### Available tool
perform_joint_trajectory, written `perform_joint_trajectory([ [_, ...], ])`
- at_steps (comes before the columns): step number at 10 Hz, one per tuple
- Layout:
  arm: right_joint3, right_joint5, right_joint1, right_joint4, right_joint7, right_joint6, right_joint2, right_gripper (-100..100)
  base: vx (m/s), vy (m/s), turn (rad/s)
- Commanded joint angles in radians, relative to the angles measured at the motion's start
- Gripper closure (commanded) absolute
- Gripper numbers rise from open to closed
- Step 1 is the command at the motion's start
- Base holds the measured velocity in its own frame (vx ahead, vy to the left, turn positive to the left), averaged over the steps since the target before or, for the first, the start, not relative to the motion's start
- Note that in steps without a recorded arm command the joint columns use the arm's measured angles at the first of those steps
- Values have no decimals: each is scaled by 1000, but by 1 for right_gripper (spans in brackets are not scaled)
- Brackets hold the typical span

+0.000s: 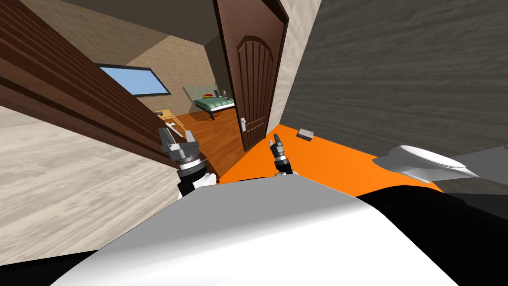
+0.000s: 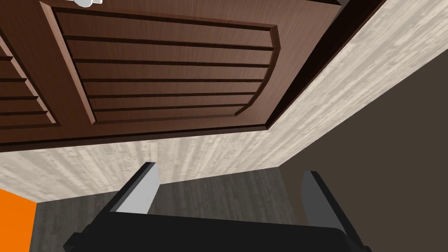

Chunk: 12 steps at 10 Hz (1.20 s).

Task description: Push the door open

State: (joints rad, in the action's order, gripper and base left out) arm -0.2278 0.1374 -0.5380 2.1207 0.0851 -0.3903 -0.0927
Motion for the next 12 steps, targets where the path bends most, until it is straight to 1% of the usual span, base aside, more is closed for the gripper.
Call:
perform_joint_trajectory([
  [1,-20,20,3,-19,19,6,-8,-100,220,-47,54],
  [12,-176,171,12,-195,126,1,-35,-100,191,-80,52],
])
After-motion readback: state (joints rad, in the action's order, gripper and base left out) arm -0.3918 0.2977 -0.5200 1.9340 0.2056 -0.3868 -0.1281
